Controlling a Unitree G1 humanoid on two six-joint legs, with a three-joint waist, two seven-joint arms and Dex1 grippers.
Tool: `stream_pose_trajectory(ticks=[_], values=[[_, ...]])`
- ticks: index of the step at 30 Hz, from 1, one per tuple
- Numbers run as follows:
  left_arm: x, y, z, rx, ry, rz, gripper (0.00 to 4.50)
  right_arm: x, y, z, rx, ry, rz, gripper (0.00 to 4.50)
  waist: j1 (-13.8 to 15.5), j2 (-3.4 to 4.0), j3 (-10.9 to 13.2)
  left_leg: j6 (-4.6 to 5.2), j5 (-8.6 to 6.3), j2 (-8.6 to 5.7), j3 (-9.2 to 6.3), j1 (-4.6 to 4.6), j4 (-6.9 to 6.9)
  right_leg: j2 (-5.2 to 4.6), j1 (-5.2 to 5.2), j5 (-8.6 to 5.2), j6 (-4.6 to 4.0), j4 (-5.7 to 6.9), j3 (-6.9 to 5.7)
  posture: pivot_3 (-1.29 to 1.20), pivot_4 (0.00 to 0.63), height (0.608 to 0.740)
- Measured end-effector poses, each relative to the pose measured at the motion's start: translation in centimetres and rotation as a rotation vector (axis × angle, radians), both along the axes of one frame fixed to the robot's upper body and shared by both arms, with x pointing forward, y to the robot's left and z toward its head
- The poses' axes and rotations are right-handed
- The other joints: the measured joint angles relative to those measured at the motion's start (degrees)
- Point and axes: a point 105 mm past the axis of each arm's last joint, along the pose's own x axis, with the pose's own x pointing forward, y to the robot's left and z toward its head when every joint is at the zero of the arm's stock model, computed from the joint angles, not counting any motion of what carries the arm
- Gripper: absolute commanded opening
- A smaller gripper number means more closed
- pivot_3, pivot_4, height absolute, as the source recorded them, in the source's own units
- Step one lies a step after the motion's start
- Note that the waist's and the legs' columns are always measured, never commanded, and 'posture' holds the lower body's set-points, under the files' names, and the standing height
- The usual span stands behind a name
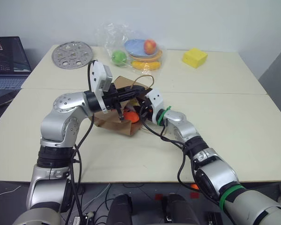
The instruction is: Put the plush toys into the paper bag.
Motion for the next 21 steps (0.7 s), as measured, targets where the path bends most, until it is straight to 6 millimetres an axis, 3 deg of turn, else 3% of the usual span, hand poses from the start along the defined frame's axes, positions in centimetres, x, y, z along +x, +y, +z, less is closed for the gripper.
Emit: stream_pose_trajectory(ticks=[6, 11, 14, 18, 21], values=[[0.4, 0.3, -0.1, 0.001, -0.011, 0.034, 0.00, -2.0, -3.5, 1.5, 0.005, -0.039, -0.005, 4.39, 0.10, 0.00, 0.00, -0.01, -0.01, 0.01, 0.01, -0.01, -0.02, -0.01, -0.02, 0.00, 0.00, 0.01, -0.01, 0.00, 0.150, 0.740], [0.5, 0.4, -0.2, -0.002, -0.017, 0.046, 0.00, -5.3, -5.9, 2.3, -0.012, -0.023, 0.018, 4.45, 0.11, 0.00, 0.00, -0.01, -0.01, 0.02, 0.00, 0.01, -0.02, 0.00, -0.02, -0.01, -0.01, 0.02, -0.01, 0.00, 0.150, 0.740], [0.6, 0.8, -0.3, -0.003, -0.013, 0.057, 0.00, -8.3, -7.5, 1.3, -0.078, 0.031, 0.077, 4.45, 0.13, 0.00, 0.00, -0.01, -0.01, 0.01, 0.00, 0.02, -0.01, -0.02, 0.03, -0.02, -0.01, -0.04, 0.00, 0.00, 0.150, 0.740], [0.8, 0.6, -0.6, -0.012, -0.002, 0.061, 0.00, -9.8, -5.8, -1.0, -0.138, 0.092, 0.133, 4.45, -0.30, -0.02, -0.01, 0.00, 0.00, 0.01, -0.01, 0.13, 0.03, 0.00, 0.00, -0.01, -0.15, -0.01, 0.05, 0.00, 0.150, 0.740], [0.8, 0.4, -0.6, -0.017, 0.000, 0.056, 0.00, -9.8, -4.9, -2.2, -0.195, 0.063, 0.134, 4.45, -0.09, -0.02, -0.01, 0.00, 0.00, -0.01, -0.03, 0.13, 0.05, 0.01, 0.02, -0.09, -0.31, -0.01, 0.03, 0.00, 0.150, 0.740]])
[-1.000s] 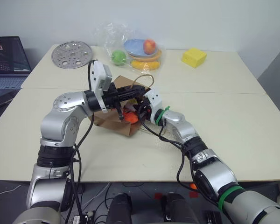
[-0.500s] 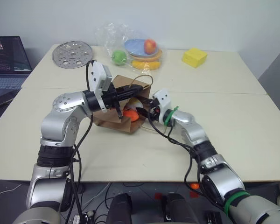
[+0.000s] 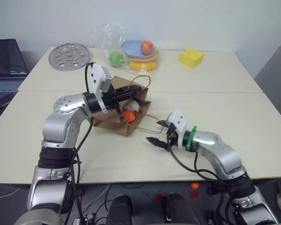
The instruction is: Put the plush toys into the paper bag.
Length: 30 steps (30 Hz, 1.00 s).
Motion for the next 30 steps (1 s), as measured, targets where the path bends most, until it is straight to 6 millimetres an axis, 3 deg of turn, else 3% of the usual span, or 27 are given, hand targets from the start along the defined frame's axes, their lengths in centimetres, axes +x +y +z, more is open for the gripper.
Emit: stream_pose_trajectory(ticks=[3, 6, 17, 20, 24, 27, 30], values=[[0.0, 0.0, 0.0, 0.000, 0.000, -0.001, 0.00, 0.9, -0.1, -1.7, -0.062, -0.010, -0.047, 4.45, 0.08, 0.00, 0.00, 0.00, 0.00, -0.04, 0.05, -0.03, 0.06, -0.02, 0.03, 0.01, -0.02, -0.04, 0.07, 0.00, 0.150, 0.740], [0.0, 0.0, 0.0, 0.000, 0.000, 0.000, 0.00, 1.5, -0.2, -2.5, -0.083, -0.018, -0.085, 3.88, 0.26, 0.00, 0.00, 0.00, 0.00, -0.06, 0.05, -0.09, 0.05, -0.03, 0.02, 0.06, 0.13, -0.05, 0.07, 0.00, 0.150, 0.740], [-0.1, 0.1, -0.2, 0.003, 0.004, 0.002, 0.00, 2.1, -1.1, -2.4, -0.102, -0.051, -0.124, 0.04, 0.24, 0.00, 0.00, -0.01, 0.00, -0.04, 0.00, -0.09, 0.03, 0.00, 0.02, 0.10, 0.30, -0.02, 0.03, 0.00, 0.150, 0.740], [-0.1, 0.1, -0.1, 0.003, 0.003, 0.003, 0.00, 2.3, -1.7, -0.9, -0.054, -0.083, -0.154, 0.04, 0.28, 0.00, 0.00, -0.01, 0.00, -0.04, 0.01, -0.10, 0.03, -0.01, 0.02, 0.10, 0.30, -0.03, 0.04, 0.00, 0.150, 0.740], [0.6, -0.5, 0.3, -0.007, -0.027, 0.001, 0.00, 1.6, -2.6, 3.2, 0.068, -0.177, -0.187, 0.04, 0.57, 0.00, 0.00, -0.01, 0.00, -0.05, -0.05, -0.12, 0.02, 0.00, 0.02, 0.09, 0.31, -0.03, -0.02, 0.00, 0.150, 0.740], [2.1, -1.7, 1.7, -0.039, -0.077, 0.002, 0.00, 1.1, -3.7, 7.2, 0.118, -0.334, -0.233, 0.04, 0.98, -0.02, 0.01, -0.01, 0.00, -0.08, -0.04, -0.12, 0.07, -0.01, 0.05, 0.11, 0.34, -0.04, -0.01, 0.00, 0.150, 0.740], [3.9, -2.5, 2.8, -0.067, -0.119, 0.043, 0.00, 0.6, -4.6, 9.6, 0.108, -0.473, -0.253, 0.04, 1.36, -0.03, 0.00, 0.00, 0.00, -0.09, 0.00, -0.11, 0.08, -0.01, 0.06, 0.12, 0.34, -0.12, 0.04, 0.00, 0.150, 0.740]])
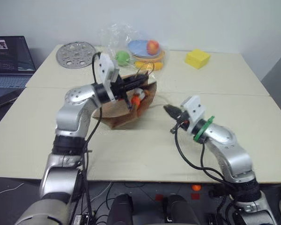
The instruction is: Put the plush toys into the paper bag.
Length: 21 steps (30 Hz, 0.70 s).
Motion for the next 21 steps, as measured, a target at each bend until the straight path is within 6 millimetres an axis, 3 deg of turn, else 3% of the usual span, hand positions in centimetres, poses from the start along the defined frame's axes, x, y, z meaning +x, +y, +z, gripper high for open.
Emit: stream_pose_trajectory(ticks=[5, 8, 10, 17, 21], values=[[2.0, -2.6, 1.6, -0.106, -0.005, -0.010, 0.00, -0.1, -0.1, 3.7, 0.012, -0.181, -0.042, 0.04, 0.14, 0.00, 0.03, 0.00, 0.00, -0.01, 0.01, -0.07, -0.03, 0.02, -0.09, 0.01, 0.03, 0.01, 0.00, 0.00, 0.150, 0.740], [2.1, -3.8, 2.8, -0.143, -0.028, -0.038, 0.00, -0.7, 0.6, 7.3, 0.024, -0.347, -0.051, 0.04, 0.05, 0.00, 0.02, 0.01, 0.00, 0.00, -0.04, -0.08, -0.10, 0.06, -0.13, -0.02, 0.08, 0.03, -0.04, 0.00, 0.150, 0.740], [2.2, -3.8, 3.1, -0.150, -0.038, -0.043, 0.00, -1.1, 1.2, 8.4, 0.040, -0.401, -0.043, 0.04, 0.03, 0.00, 0.02, 0.01, -0.01, 0.02, -0.06, -0.06, -0.15, 0.10, -0.13, -0.03, 0.09, 0.06, -0.06, 0.00, 0.150, 0.740], [2.2, -2.7, 2.5, -0.148, -0.004, -0.070, 0.00, -1.1, 3.5, 7.9, 0.043, -0.381, 0.009, 0.04, -0.04, 0.00, 0.02, 0.01, -0.01, 0.03, -0.02, -0.08, -0.11, 0.09, -0.12, -0.03, 0.09, 0.08, -0.04, 0.00, 0.150, 0.740], [1.3, -1.0, -0.5, -0.060, 0.057, -0.077, 0.00, 0.2, 3.6, 5.3, 0.028, -0.241, -0.011, 0.04, -0.53, 0.01, 0.02, 0.01, 0.00, 0.05, -0.03, -0.04, -0.08, 0.08, -0.07, -0.03, 0.08, 0.13, -0.04, 0.00, 0.150, 0.740]])
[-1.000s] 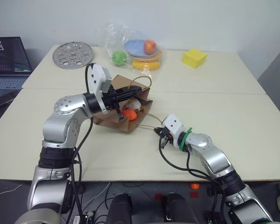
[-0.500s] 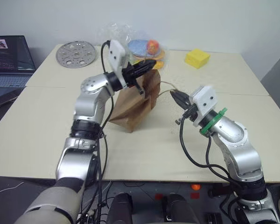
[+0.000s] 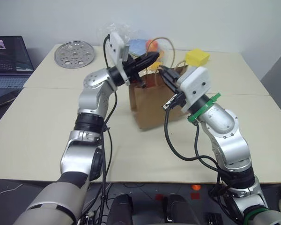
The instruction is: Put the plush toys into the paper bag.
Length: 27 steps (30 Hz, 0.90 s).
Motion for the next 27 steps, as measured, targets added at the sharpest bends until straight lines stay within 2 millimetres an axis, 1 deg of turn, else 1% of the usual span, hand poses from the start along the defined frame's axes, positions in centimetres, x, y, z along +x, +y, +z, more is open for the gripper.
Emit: stream_pose_trajectory(ticks=[1, 3, 4, 5, 7, 10, 12, 13, 14, 15, 16, 18, 19, 20, 22, 24, 25, 26, 27], values=[[-0.3, 0.2, -1.1, 0.022, 0.033, -0.007, 0.00, 0.3, 0.0, -0.9, -0.013, 0.046, -0.003, 0.04, -0.11, 0.00, 0.00, 0.00, 0.00, 0.01, -0.01, -0.01, 0.02, 0.00, 0.00, 0.00, 0.00, 0.02, -0.01, 0.00, 0.150, 0.740], [-0.7, 0.7, -2.6, 0.061, 0.067, -0.001, 0.00, 0.6, 0.3, -2.0, -0.024, 0.111, 0.014, 0.04, -0.15, 0.00, 0.00, 0.00, 0.01, 0.01, -0.02, -0.01, 0.03, 0.00, -0.01, 0.00, -0.01, 0.03, -0.01, 0.00, 0.150, 0.740], [-0.8, 0.9, -2.8, 0.071, 0.076, 0.005, 0.00, 0.5, 0.4, -2.1, -0.027, 0.122, 0.026, 0.04, -0.14, 0.00, 0.00, 0.00, 0.01, 0.01, -0.03, -0.02, 0.04, 0.00, -0.01, 0.00, 0.00, 0.02, -0.02, 0.00, 0.150, 0.740], [-0.8, 1.1, -2.7, 0.076, 0.070, 0.020, 0.32, 0.5, 0.4, -2.2, -0.026, 0.125, 0.031, 0.31, -0.13, 0.00, 0.00, 0.00, 0.01, 0.01, -0.03, -0.01, 0.05, -0.01, 0.01, 0.00, 0.00, 0.02, -0.02, 0.00, 0.150, 0.740], [-0.8, 1.7, -2.2, 0.072, 0.061, 0.051, 0.53, 0.5, 0.4, -2.2, -0.023, 0.129, 0.039, 0.56, -0.16, 0.00, 0.00, 0.00, 0.00, 0.00, -0.01, -0.01, 0.06, -0.01, 0.01, 0.00, 0.00, 0.01, -0.01, 0.00, 0.150, 0.740], [-1.0, 3.3, -1.1, 0.052, 0.039, 0.102, 1.46, 0.7, 0.3, -2.2, -0.021, 0.132, 0.060, 1.61, -0.51, 0.00, 0.00, 0.00, 0.00, 0.01, -0.02, 0.00, 0.05, -0.01, 0.00, 0.00, 0.00, 0.01, 0.00, 0.00, 0.150, 0.740], [-1.6, 4.5, -0.6, 0.052, 0.025, 0.131, 2.04, 0.7, -0.1, -1.9, -0.017, 0.125, 0.067, 2.31, -0.58, 0.00, 0.00, 0.00, 0.00, 0.02, -0.02, 0.00, 0.02, -0.01, 0.00, 0.00, 0.00, 0.01, -0.01, 0.00, 0.150, 0.740], [-1.9, 4.9, -0.5, 0.051, 0.023, 0.142, 2.35, 0.8, -0.3, -1.7, -0.017, 0.116, 0.066, 2.66, -0.59, 0.00, 0.00, -0.01, 0.00, 0.02, -0.03, 0.00, 0.01, -0.01, 0.00, 0.00, 0.00, 0.02, -0.02, 0.00, 0.150, 0.740], [-2.4, 5.4, -0.5, 0.049, 0.028, 0.155, 2.69, 0.6, -0.4, -1.5, -0.028, 0.105, 0.078, 3.10, -0.61, 0.00, 0.00, -0.01, 0.00, 0.03, -0.02, 0.00, 0.00, -0.01, -0.01, 0.00, 0.00, 0.01, -0.02, 0.00, 0.150, 0.740], [-2.7, 5.7, -0.6, 0.044, 0.036, 0.163, 2.91, 0.6, -0.5, -1.4, -0.029, 0.104, 0.087, 3.32, -0.61, 0.00, 0.00, -0.01, 0.00, 0.04, -0.03, 0.00, 0.00, -0.01, -0.01, 0.00, 0.00, 0.02, -0.04, 0.00, 0.150, 0.740], [-3.0, 6.0, -0.6, 0.042, 0.047, 0.176, 3.21, 0.5, -0.5, -1.2, -0.019, 0.110, 0.104, 3.69, -0.62, 0.00, 0.00, -0.01, 0.00, 0.05, -0.04, 0.00, -0.01, -0.01, -0.01, 0.00, 0.00, 0.02, -0.04, 0.00, 0.150, 0.740], [-4.5, 7.1, -0.9, 0.057, 0.066, 0.221, 3.83, 0.0, -0.9, -0.5, 0.026, 0.146, 0.158, 4.39, -0.84, 0.01, 0.01, -0.01, 0.00, 0.07, -0.01, 0.00, -0.02, -0.01, -0.02, 0.00, 0.00, 0.01, 0.00, 0.00, 0.150, 0.740], [-5.2, 7.6, -1.1, 0.061, 0.080, 0.237, 4.13, -0.3, -1.5, 0.0, 0.052, 0.156, 0.174, 4.50, -0.84, 0.01, 0.01, -0.01, -0.01, 0.07, -0.01, 0.00, -0.04, -0.04, -0.01, 0.00, 0.01, 0.01, 0.01, 0.00, 0.150, 0.740], [-5.9, 8.0, -1.3, 0.066, 0.090, 0.259, 4.42, -0.5, -1.9, 0.6, 0.082, 0.180, 0.202, 4.50, -0.77, 0.01, 0.01, -0.02, -0.01, 0.07, -0.04, 0.00, -0.03, -0.05, 0.00, 0.00, 0.00, 0.02, -0.03, 0.00, 0.150, 0.740], [-7.1, 8.5, -1.8, 0.062, 0.119, 0.294, 4.46, -1.6, -2.9, 1.4, 0.111, 0.238, 0.273, 4.50, -0.62, 0.01, 0.01, -0.02, -0.01, 0.07, -0.05, 0.06, -0.03, -0.06, 0.06, 0.00, 0.00, 0.02, -0.05, 0.00, 0.150, 0.740], [-8.1, 8.9, -2.8, 0.061, 0.153, 0.322, 4.46, -2.6, -3.1, 1.8, 0.125, 0.299, 0.345, 4.50, -0.47, 0.01, 0.01, -0.02, -0.01, 0.08, -0.06, 0.13, -0.02, -0.10, 0.12, -0.03, -0.07, 0.00, -0.07, 0.00, 0.150, 0.740], [-8.6, 8.9, -3.9, 0.073, 0.179, 0.330, 4.46, -2.9, -3.4, 2.0, 0.139, 0.334, 0.374, 4.50, -0.50, 0.01, 0.01, -0.02, -0.01, 0.06, -0.01, 0.17, -0.02, -0.15, 0.12, -0.04, -0.11, 0.01, -0.03, 0.00, 0.150, 0.740], [-9.1, 8.6, -5.1, 0.077, 0.210, 0.330, 4.46, -3.1, -3.8, 2.5, 0.167, 0.364, 0.389, 4.50, -0.54, 0.01, 0.01, -0.02, -0.01, 0.06, 0.00, 0.21, -0.02, -0.24, 0.13, -0.17, -0.46, 0.01, 0.00, 0.00, 0.150, 0.740], [-9.4, 8.2, -6.2, 0.078, 0.241, 0.328, 4.46, -3.2, -4.3, 3.1, 0.196, 0.385, 0.394, 4.50, -0.50, 0.00, 0.01, -0.02, -0.01, 0.07, 0.01, 0.20, -0.01, -0.29, 0.12, -0.15, -0.53, -0.01, -0.01, 0.00, 0.150, 0.740]])
